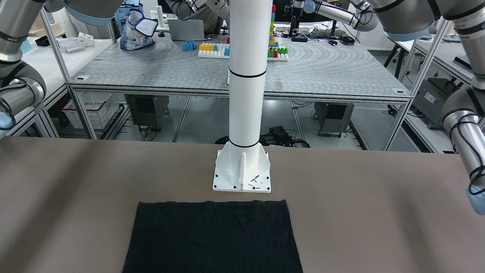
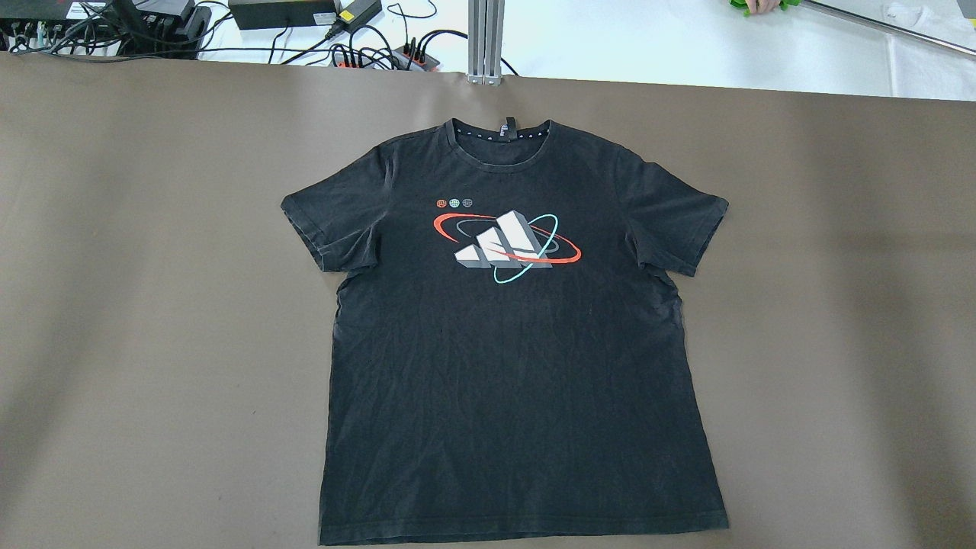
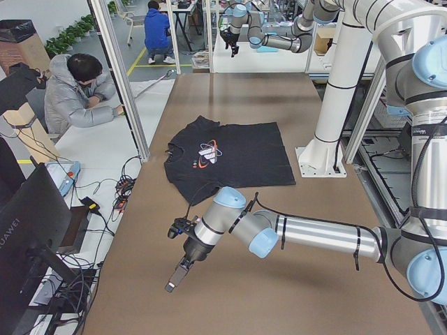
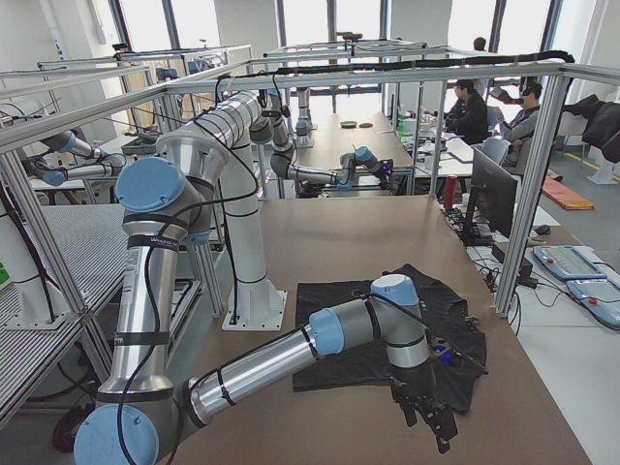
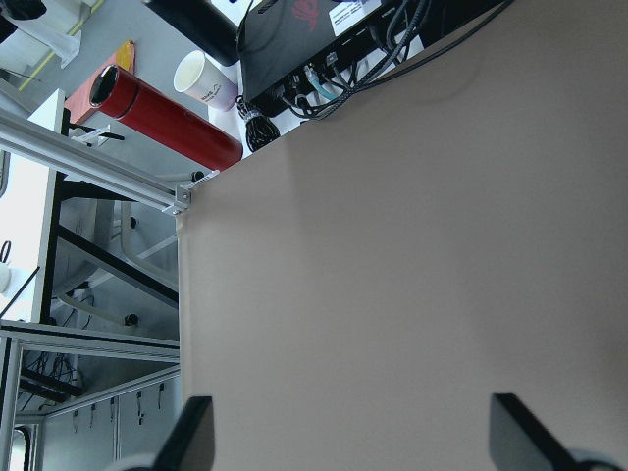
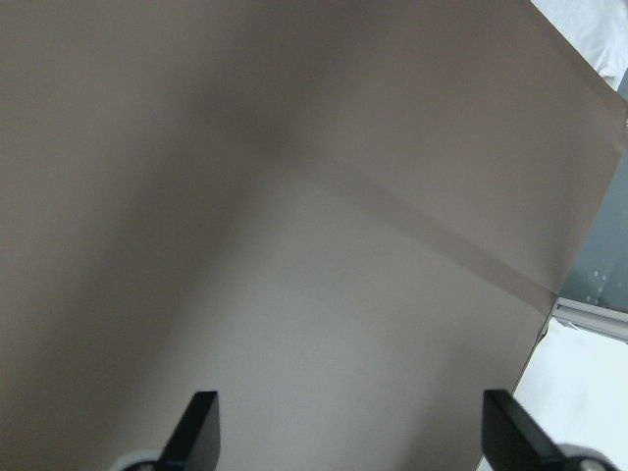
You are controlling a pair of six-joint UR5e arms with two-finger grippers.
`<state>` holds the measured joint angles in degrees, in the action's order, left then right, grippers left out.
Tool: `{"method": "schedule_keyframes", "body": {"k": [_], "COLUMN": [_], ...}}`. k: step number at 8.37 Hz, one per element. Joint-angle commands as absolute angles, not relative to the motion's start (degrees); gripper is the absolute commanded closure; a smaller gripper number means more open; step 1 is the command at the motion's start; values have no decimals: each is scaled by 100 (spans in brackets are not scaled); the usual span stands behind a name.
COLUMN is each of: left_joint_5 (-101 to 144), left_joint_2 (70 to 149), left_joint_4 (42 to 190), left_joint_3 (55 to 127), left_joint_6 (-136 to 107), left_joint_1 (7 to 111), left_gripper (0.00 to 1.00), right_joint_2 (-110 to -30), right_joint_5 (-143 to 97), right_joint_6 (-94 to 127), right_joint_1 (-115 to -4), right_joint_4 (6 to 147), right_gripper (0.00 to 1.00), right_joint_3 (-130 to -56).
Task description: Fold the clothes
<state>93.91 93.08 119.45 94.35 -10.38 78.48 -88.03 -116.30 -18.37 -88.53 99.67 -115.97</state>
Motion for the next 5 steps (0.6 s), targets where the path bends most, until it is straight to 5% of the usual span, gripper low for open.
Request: {"method": "schedule_keyframes", "body": {"k": [1,5], "left_joint_5": [9369,9299], "left_joint_2": [9255,9308], "left_joint_4": [11971,11953], "left_joint_3": [9387,9404], "left_joint_6": [-994,-1046], "left_joint_1": [7849,7840], "left_gripper": [0,0], "right_joint_2": [-8798,-8798], "right_joint_5": [-11602,-11575], "right_joint_6": [-1837,-1846], "right_joint_1": [-8851,-8851], "right_joint_4": [9967,9967], "right_gripper": [6,6], "right_joint_3": [-11549,-11470]}}
